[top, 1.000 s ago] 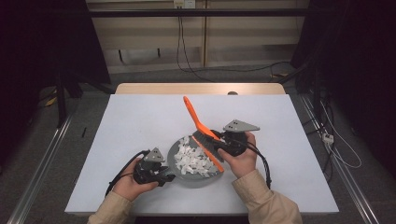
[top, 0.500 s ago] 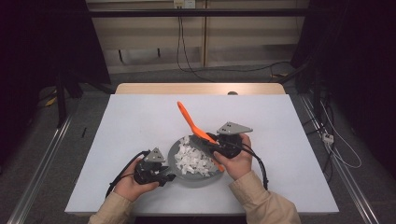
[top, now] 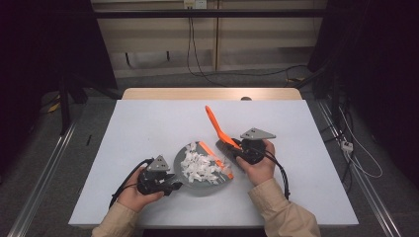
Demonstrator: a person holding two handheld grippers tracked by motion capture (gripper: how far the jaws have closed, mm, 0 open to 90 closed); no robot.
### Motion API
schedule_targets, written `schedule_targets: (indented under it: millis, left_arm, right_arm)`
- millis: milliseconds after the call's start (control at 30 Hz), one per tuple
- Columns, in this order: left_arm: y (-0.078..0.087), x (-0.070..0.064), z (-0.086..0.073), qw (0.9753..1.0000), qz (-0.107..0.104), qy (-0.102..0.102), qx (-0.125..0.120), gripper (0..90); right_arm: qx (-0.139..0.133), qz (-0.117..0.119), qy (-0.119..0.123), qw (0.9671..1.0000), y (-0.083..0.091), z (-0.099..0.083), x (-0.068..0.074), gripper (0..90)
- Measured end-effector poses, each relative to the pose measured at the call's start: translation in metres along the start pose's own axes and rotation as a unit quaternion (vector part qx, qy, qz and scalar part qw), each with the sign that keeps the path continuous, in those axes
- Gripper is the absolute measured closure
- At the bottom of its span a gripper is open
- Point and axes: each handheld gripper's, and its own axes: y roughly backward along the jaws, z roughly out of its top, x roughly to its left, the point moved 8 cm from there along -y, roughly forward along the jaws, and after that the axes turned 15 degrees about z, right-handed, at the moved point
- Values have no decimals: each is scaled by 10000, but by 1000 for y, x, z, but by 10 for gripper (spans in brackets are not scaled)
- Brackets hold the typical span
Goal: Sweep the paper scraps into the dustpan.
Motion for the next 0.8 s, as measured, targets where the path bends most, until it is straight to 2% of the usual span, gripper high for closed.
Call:
schedule_targets:
  millis: [267,333,400,467,533,567,667,700,733,800]
  left_arm:
    - [-1,-2,0,9999,-113,-11,12,629]
    - [-4,-5,1,9999,-122,-91,40,629]
    - [-6,-7,3,9999,-131,-65,23,629]
    - [-7,-9,5,9999,-125,-14,24,628]
    - [-7,-8,5,10000,-23,-68,60,628]
    - [-7,-9,5,9999,-102,21,17,627]
    - [-7,-10,6,9999,-90,52,12,626]
    - [-7,-10,6,10000,-12,36,30,625]
    - [-8,-11,6,10000,-65,32,15,625]
    - [-8,-11,6,10000,-55,40,21,625]
  right_arm:
    - [2,-196,17,9998,3,-1,-6,718]
    - [-67,-56,-48,10000,-1,-1,0,718]
    - [-33,-24,105,9999,-6,-1,9,718]
    - [-26,103,208,9997,-12,0,21,717]
    - [20,64,364,9993,-16,1,29,714]
    - [16,80,392,9992,-17,2,32,713]
    - [-90,122,353,9993,-16,5,35,717]
    - [-193,260,229,9992,-15,8,37,717]
    - [-249,389,137,9988,-14,9,40,717]
    - [-224,352,280,9987,-12,12,43,717]
